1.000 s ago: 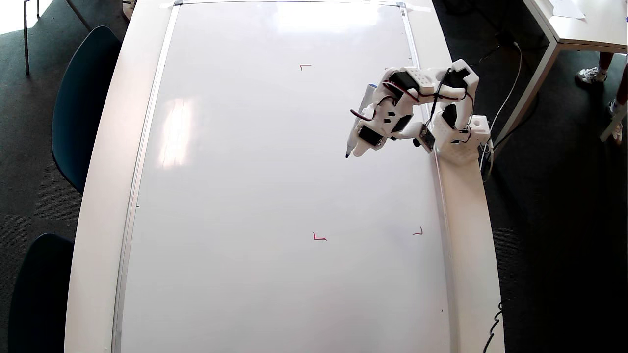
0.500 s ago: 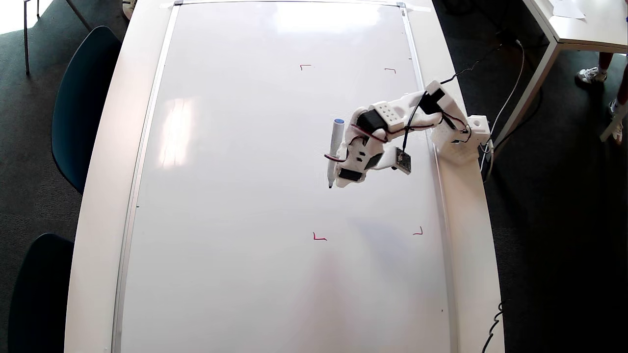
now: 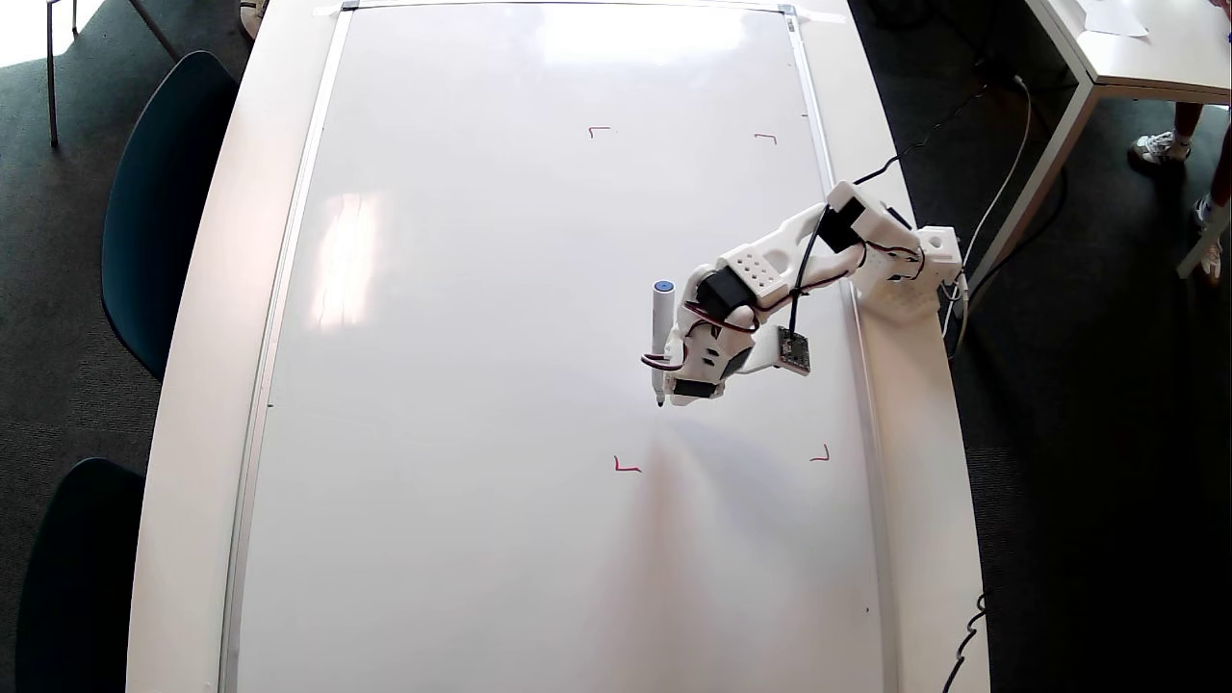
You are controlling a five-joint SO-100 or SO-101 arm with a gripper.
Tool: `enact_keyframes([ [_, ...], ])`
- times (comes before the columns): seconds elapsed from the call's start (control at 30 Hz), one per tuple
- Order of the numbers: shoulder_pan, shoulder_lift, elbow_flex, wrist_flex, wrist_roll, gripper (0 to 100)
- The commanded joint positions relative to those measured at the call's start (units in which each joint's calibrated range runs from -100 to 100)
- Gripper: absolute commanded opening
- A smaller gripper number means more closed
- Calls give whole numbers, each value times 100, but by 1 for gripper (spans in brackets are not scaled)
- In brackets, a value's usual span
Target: Draw on a whiteboard a robot head using a pen attached to the gripper
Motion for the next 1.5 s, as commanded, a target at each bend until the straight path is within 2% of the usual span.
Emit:
enact_keyframes([
  [0.0, -81, 116, -177, -49, 22, 1],
  [0.13, -37, 385, -558, -631, -5, 1],
  [0.27, -66, 731, -840, -779, 11, 1],
  [0.7, -177, 773, -468, -692, -10, 1],
  [0.87, -295, 512, -377, -136, -15, 1],
  [1.2, -295, -710, 1858, -110, -15, 1],
  [1.47, -487, -1216, 2857, -179, -15, 1],
])
